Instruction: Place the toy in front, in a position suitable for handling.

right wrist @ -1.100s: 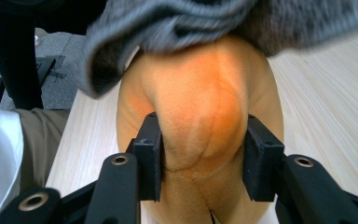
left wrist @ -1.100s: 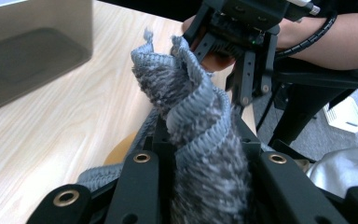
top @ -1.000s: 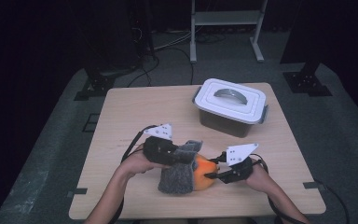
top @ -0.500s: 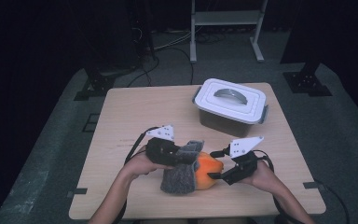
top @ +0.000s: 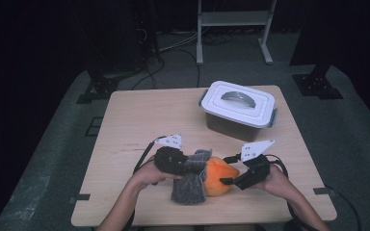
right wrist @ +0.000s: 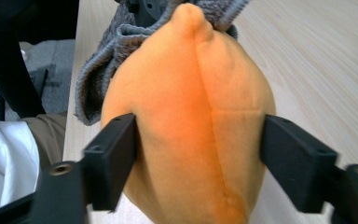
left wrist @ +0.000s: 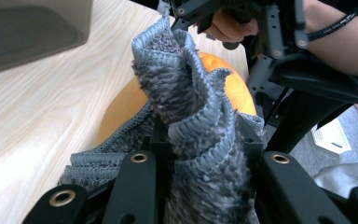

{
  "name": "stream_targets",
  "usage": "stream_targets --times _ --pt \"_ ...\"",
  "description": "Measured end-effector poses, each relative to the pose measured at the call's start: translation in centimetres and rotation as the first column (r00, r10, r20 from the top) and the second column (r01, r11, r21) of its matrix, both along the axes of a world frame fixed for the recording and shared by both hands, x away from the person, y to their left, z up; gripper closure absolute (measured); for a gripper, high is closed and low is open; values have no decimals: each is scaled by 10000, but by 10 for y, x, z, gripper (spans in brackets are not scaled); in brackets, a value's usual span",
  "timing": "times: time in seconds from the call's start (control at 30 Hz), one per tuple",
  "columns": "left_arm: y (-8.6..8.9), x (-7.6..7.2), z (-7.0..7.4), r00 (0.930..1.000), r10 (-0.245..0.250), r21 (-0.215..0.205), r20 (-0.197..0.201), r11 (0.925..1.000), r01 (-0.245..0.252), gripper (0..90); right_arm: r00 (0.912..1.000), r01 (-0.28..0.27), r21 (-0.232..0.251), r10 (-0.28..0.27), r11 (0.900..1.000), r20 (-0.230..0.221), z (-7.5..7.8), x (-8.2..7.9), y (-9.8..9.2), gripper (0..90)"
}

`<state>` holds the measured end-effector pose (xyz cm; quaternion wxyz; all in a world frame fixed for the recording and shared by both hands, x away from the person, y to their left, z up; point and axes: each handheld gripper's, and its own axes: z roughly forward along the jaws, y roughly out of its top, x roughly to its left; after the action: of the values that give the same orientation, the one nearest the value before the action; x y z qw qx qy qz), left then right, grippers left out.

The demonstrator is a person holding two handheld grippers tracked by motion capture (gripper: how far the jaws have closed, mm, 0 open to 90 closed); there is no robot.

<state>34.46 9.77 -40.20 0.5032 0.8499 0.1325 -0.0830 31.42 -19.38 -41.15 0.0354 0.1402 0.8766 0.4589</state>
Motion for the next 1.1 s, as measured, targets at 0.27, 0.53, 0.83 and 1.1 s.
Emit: stream_targets --times 0.27,0.53,0.83,1.1 --pt "-3 0 1 10000 -25 125 -10 9999 25 679 9997 44 -128 -41 9999 250 8 -8 10 172" --pt "-4 -2 4 9998 -144 211 107 9997 142 680 9992 -189 -258 198 9995 355 4 -3 22 366" --pt "30 -3 24 9977 398 -251 546 9989 -384 680 9885 -1091 903 985 9899 1145 5 4 28 549" --pt "43 5 11 9980 633 -135 46 9979 -632 677 9800 -1577 994 1434 9825 1376 -1 20 48 521"
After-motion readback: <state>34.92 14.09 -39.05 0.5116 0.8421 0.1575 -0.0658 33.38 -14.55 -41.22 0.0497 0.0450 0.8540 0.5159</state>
